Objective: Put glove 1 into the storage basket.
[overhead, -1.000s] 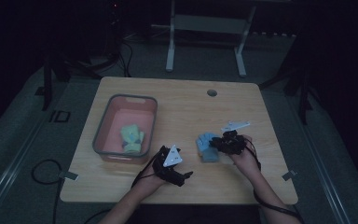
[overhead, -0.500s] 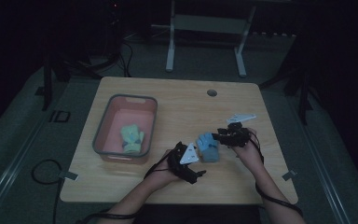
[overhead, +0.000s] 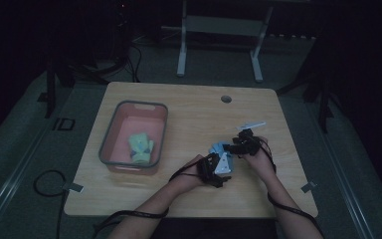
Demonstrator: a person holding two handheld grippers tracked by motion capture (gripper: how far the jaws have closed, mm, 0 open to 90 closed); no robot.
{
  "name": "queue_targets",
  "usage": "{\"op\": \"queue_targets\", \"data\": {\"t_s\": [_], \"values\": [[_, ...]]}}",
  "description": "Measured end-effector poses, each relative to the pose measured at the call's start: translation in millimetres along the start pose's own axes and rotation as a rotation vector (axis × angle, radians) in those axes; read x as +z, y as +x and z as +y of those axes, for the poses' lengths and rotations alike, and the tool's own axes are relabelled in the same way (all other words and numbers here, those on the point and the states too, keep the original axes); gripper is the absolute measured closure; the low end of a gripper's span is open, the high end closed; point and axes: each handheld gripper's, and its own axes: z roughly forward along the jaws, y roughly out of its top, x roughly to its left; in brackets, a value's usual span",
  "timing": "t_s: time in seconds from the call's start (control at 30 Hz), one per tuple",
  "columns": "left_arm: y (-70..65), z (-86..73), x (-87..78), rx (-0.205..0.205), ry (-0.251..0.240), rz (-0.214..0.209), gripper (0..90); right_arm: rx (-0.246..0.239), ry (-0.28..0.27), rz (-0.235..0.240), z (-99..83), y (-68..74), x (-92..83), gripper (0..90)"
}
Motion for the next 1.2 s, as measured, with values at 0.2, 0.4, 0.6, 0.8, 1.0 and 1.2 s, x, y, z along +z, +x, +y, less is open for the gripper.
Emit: {"op": "queue_targets", "data": {"t_s": [0.2,0.4,0.6,0.8,1.0,1.2], "values": [[-2.3,-2.9,5.5,0.047,0.056,0.040,49.1,0.029,0.042,0.015,-5.7,-1.1,10.3,34.9],[1.9,-3.9,3.7,0.054,0.059,0.044,66.6,0.023,0.057,0.026,-8.2,4.4,12.2,39.3],[4.7,-5.3,2.6,0.041,0.055,0.033,72.8,0.011,0.064,0.064,-7.4,8.5,12.9,51.3],[7.6,-5.3,0.5,0.036,0.067,0.011,74.4,0.004,0.094,0.134,-4.5,13.0,15.6,70.8],[6.2,-4.9,-3.6,0.038,0.072,0.019,75.3,-0.026,0.098,0.136,-1.2,17.9,15.3,76.6],[8.2,-3.4,-11.8,0.046,0.081,0.018,75.6,0.006,0.050,0.174,2.2,16.9,6.9,77.1]]}}
